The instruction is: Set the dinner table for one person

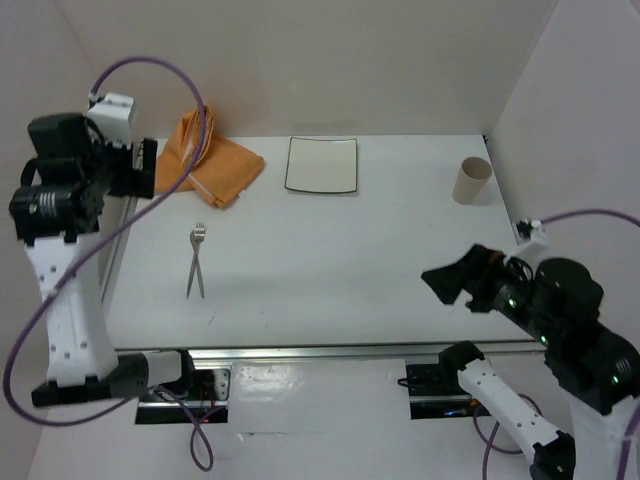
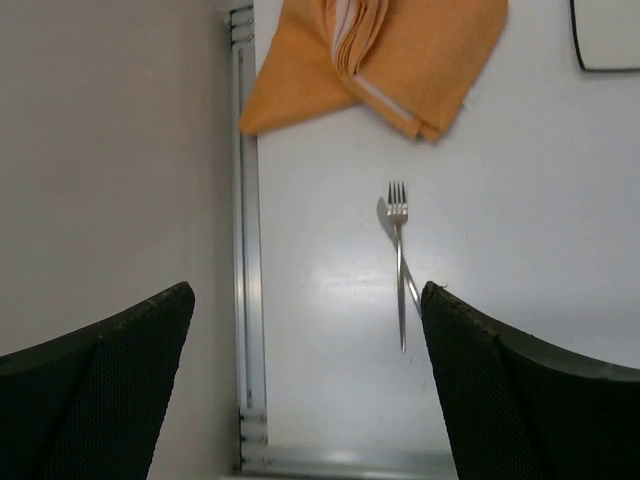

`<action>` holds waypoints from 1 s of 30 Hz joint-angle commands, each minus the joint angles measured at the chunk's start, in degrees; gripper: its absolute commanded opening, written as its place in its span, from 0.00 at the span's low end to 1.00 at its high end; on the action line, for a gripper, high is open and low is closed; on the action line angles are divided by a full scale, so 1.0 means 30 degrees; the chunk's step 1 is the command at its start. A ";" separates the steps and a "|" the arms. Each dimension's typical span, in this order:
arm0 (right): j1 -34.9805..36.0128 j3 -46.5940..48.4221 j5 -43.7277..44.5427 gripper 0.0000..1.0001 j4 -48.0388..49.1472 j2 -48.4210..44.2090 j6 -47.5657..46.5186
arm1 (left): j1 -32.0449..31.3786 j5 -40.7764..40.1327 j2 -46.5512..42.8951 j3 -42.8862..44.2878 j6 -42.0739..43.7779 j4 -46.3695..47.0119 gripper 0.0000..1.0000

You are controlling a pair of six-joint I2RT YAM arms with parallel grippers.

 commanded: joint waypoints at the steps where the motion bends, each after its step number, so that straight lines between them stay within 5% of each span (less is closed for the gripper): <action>1: 0.0138 0.0875 0.3428 1.00 0.4345 0.1890 -0.2982 | -0.0192 0.2027 0.4556 0.0934 -0.0230 0.4399 1.00; 6: 0.0138 0.0670 0.3814 1.00 0.8011 0.5405 -0.4422 | -0.0428 0.2651 0.8694 0.1108 -0.2219 0.9505 1.00; 11: 0.0138 -0.0178 0.2876 1.00 1.1291 0.8482 -0.5769 | -0.1041 0.2680 1.4434 0.4473 -0.3044 1.0594 1.00; 18: 0.0138 -0.2201 0.2060 1.00 1.7268 1.2231 -0.6328 | -0.1832 -0.1125 2.0884 0.7757 -0.2109 1.3961 1.00; 29: -0.0038 0.1488 -0.0490 1.00 1.7508 2.0026 -0.6533 | -0.2010 -0.5931 2.6309 0.9840 -0.1699 1.8531 1.00; 30: -0.0038 0.1664 -0.0783 1.00 1.7508 2.0406 -0.6533 | -0.2010 -0.6223 2.6542 0.9550 -0.1696 1.9435 0.91</action>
